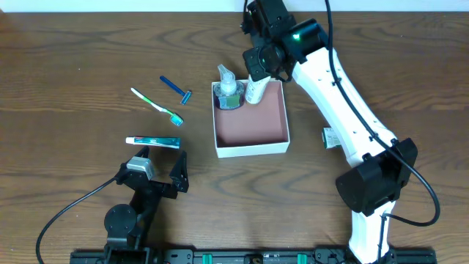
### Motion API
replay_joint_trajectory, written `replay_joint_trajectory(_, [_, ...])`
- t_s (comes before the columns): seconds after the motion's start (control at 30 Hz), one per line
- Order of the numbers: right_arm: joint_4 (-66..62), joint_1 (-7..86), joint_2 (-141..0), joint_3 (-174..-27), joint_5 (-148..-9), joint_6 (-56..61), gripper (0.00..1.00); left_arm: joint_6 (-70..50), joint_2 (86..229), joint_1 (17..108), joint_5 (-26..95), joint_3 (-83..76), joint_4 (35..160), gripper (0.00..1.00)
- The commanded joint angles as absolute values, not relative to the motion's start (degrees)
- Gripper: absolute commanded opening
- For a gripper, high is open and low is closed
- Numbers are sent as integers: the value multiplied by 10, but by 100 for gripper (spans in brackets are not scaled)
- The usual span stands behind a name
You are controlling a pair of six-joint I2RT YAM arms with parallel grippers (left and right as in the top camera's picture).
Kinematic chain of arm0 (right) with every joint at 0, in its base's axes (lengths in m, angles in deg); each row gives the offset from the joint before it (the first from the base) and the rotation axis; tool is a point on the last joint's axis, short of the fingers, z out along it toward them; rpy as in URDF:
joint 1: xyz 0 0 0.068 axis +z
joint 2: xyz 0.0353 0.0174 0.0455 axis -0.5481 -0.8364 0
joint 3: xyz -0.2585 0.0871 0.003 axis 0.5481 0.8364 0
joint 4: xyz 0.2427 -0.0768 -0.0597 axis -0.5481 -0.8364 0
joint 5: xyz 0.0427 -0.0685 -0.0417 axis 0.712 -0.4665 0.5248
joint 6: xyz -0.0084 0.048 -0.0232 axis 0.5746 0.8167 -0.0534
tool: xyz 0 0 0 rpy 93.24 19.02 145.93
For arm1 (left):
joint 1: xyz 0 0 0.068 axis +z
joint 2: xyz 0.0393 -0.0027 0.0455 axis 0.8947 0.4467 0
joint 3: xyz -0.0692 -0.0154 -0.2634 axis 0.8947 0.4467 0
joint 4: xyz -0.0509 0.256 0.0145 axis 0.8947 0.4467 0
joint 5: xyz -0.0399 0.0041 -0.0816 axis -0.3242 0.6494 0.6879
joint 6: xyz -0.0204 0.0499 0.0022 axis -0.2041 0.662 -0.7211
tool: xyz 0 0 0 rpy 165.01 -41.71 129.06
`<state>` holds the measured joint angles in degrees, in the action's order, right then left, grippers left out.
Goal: Pack container
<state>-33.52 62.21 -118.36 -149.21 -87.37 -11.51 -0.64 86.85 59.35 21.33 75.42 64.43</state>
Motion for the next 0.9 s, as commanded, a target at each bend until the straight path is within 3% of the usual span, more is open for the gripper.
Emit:
replay_joint_trajectory(0.0, [-324,625,-1175,-1500,-859,-276,1,2,865,597,219,765,664,98])
replay_joint_trajectory(0.5, [-321,626,-1175,-1500,-839,-420,1,2,866,597,219,765,664,98])
replay_joint_trajectory(0.87, [-333,625,-1175,-1500,-760,-646,1,2,866,597,219,765,664,98])
